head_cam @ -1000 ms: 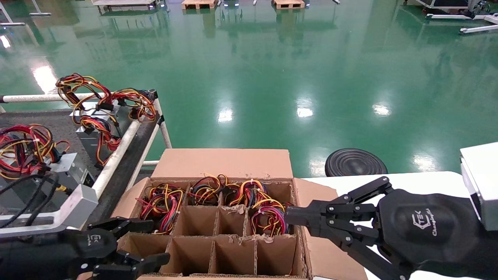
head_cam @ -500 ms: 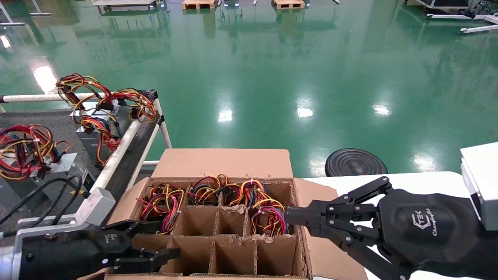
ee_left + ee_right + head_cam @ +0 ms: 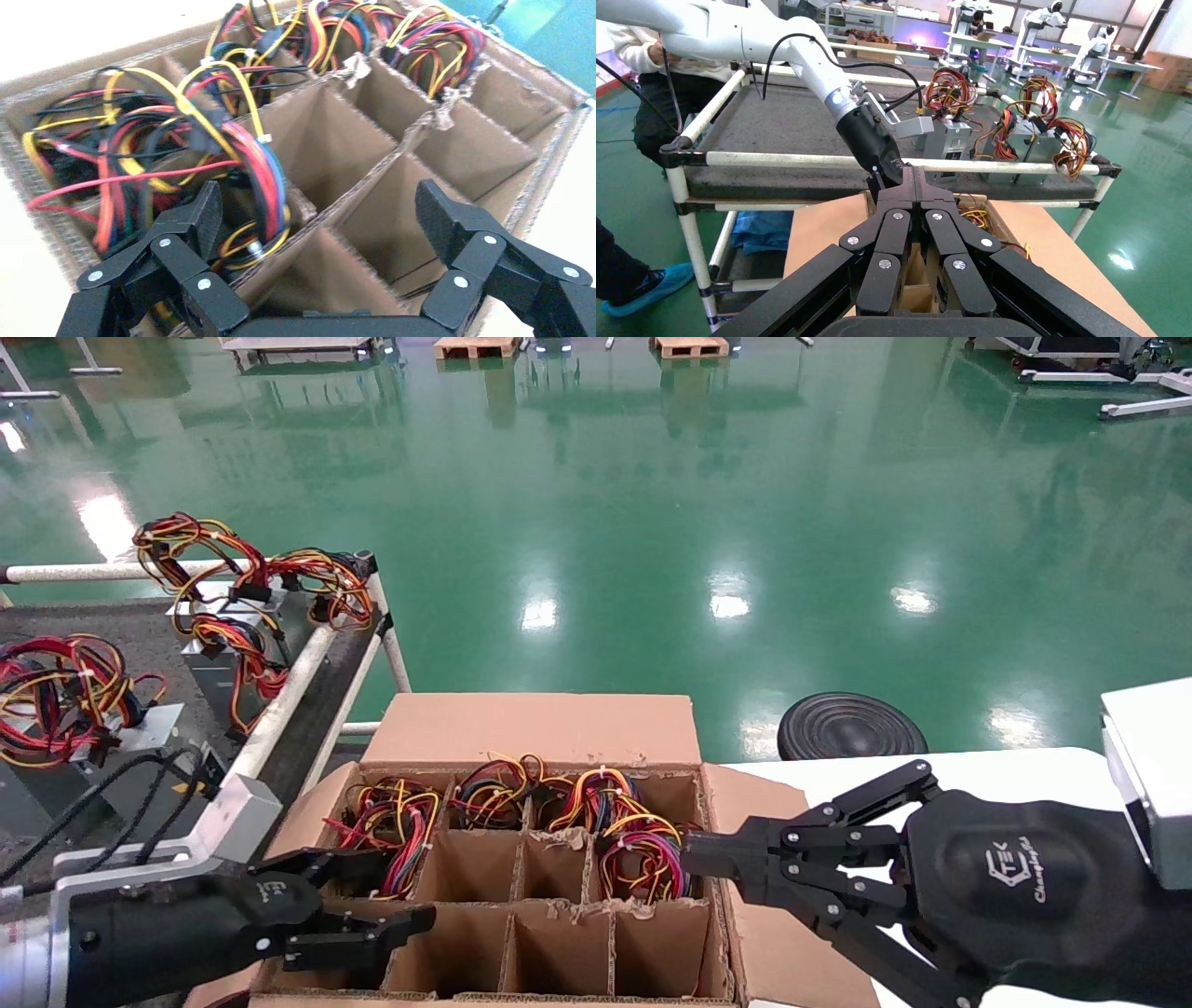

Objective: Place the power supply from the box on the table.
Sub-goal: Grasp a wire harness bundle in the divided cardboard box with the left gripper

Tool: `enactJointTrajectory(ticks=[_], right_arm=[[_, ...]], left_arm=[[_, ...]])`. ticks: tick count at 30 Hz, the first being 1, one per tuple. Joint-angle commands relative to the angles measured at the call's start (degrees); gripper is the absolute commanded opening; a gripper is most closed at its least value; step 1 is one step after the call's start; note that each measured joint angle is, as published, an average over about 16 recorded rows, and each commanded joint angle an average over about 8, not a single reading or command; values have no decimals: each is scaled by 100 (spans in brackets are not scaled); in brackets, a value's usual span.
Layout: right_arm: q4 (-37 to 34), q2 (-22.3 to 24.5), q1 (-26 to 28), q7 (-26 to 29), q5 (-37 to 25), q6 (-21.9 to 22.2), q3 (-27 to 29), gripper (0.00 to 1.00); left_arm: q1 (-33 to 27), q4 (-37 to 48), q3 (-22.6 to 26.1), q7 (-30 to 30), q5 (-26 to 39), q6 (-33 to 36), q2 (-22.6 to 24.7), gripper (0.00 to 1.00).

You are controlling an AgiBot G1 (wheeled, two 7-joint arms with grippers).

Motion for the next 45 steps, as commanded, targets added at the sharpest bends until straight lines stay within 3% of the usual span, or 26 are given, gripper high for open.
enactJointTrajectory(ticks=[1,21,45], right_arm=[[0,0,0,0,0,0,0,0],[0,0,0,0,0,0,0,0],[0,0,0,0,0,0,0,0]], left_arm=[[15,-3,-4,11,33,-46,-34,100],[128,-44,116,-108,248,-353,-67,100],[442,-20,-166,544,-721,-303,294,100]])
